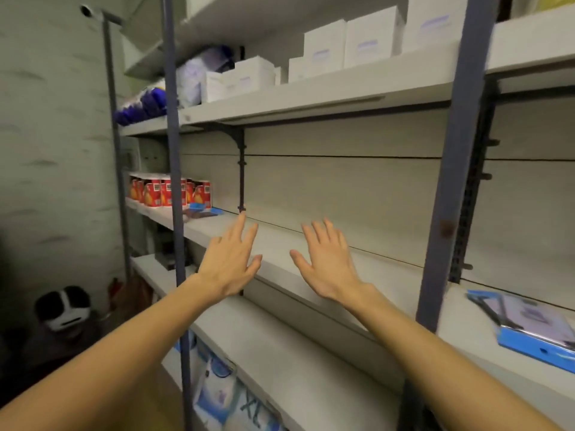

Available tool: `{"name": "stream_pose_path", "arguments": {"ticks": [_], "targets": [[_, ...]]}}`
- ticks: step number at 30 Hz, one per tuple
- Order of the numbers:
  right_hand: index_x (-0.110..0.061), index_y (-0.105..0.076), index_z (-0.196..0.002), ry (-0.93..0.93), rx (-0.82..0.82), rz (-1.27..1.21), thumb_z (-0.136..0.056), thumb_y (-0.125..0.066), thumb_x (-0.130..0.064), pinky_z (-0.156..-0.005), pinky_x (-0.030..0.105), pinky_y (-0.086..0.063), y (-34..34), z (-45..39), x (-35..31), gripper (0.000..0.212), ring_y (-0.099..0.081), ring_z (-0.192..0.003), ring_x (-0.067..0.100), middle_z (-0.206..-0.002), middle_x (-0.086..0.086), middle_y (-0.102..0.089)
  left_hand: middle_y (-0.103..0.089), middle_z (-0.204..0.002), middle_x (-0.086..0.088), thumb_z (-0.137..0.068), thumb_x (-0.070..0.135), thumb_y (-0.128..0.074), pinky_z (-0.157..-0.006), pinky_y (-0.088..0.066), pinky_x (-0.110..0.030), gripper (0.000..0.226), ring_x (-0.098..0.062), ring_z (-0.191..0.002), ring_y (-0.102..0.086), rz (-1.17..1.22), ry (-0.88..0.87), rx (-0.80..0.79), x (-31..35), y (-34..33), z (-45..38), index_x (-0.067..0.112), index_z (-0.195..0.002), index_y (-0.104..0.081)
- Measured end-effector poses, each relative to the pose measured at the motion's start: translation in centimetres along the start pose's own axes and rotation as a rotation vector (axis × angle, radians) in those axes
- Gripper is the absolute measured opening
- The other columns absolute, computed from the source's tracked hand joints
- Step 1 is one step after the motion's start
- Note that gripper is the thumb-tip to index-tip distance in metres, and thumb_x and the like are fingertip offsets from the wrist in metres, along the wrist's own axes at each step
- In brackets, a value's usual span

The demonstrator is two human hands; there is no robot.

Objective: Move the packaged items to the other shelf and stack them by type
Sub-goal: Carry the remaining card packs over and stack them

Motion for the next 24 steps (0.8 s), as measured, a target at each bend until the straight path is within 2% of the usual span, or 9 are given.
{"name": "stream_pose_path", "arguments": {"ticks": [3,7,10,13,15,20,24], "targets": [[-0.013,-0.024,-0.156,-0.010,-0.117,-0.001,-0.103,-0.035,-0.052,-0.123,0.047,-0.009,-4.3,-3.2,0.0,0.067,-0.003,-0.154,0.032,-0.163,0.011,-0.023,-0.005,-0.169,-0.014,-0.103,0.055,-0.035,-0.116,-0.034,-0.045,0.069,-0.030,-0.149,-0.028,-0.094,0.003,-0.115,-3.0,-3.5,-1.4,0.019,-0.159,-0.018],[-0.012,-0.024,-0.156,0.002,-0.238,0.018,-0.103,-0.034,-0.053,-0.123,0.047,-0.006,-8.9,-9.0,0.0,0.068,0.001,-0.155,0.033,-0.163,0.013,-0.022,-0.011,-0.168,-0.013,-0.104,0.055,-0.030,-0.120,-0.027,-0.045,0.066,-0.030,-0.152,-0.023,-0.153,0.044,-0.213,-7.8,-7.3,-5.7,0.016,-0.157,-0.024],[-0.012,-0.026,-0.156,0.028,-0.305,0.036,-0.103,-0.033,-0.054,-0.124,0.050,-0.006,-12.0,-14.1,0.2,0.068,0.002,-0.155,0.033,-0.163,0.013,-0.023,-0.023,-0.164,-0.015,-0.104,0.055,-0.029,-0.120,-0.028,-0.044,0.065,-0.030,-0.148,-0.029,-0.175,0.100,-0.299,-11.5,-10.1,-10.1,0.013,-0.153,-0.033],[-0.012,-0.030,-0.154,0.041,-0.333,0.049,-0.103,-0.032,-0.055,-0.123,0.050,-0.010,-15.3,-19.4,0.5,0.067,-0.002,-0.155,0.033,-0.161,0.012,-0.029,-0.040,-0.153,-0.013,-0.103,0.058,-0.030,-0.116,-0.033,-0.045,0.062,-0.029,-0.139,-0.040,-0.158,0.180,-0.329,-14.6,-12.5,-14.7,0.013,-0.144,-0.044],[-0.012,-0.032,-0.153,0.046,-0.336,0.042,-0.103,-0.032,-0.055,-0.123,0.050,-0.012,-17.7,-22.2,0.6,0.066,-0.003,-0.155,0.033,-0.159,0.011,-0.032,-0.045,-0.148,-0.011,-0.103,0.058,-0.031,-0.114,-0.036,-0.045,0.060,-0.029,-0.135,-0.044,-0.137,0.210,-0.341,-16.1,-14.1,-16.8,0.014,-0.141,-0.046],[-0.013,-0.032,-0.153,0.048,-0.436,0.018,-0.103,-0.033,-0.055,-0.123,0.048,-0.009,-23.4,-27.3,0.1,0.066,-0.001,-0.155,0.031,-0.161,0.010,-0.029,-0.038,-0.156,-0.013,-0.102,0.059,-0.031,-0.115,-0.035,-0.045,0.067,-0.031,-0.141,-0.039,-0.101,0.289,-0.401,-20.7,-17.9,-20.0,0.011,-0.148,-0.041],[-0.014,-0.033,-0.153,0.067,-0.437,0.015,-0.103,-0.034,-0.055,-0.124,0.048,-0.007,-26.8,-30.9,-0.6,0.065,0.000,-0.155,0.029,-0.161,0.008,-0.028,-0.032,-0.160,-0.017,-0.102,0.060,-0.031,-0.117,-0.034,-0.044,0.074,-0.032,-0.143,-0.037,-0.050,0.360,-0.411,-24.3,-20.5,-23.3,0.005,-0.150,-0.038]]}}
Point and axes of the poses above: each hand's wrist, its own z-axis away from the middle knuckle, its own y-axis out of the back of the hand, x = y × z, the point moved 3 cm from there along -z, towards the middle knuckle
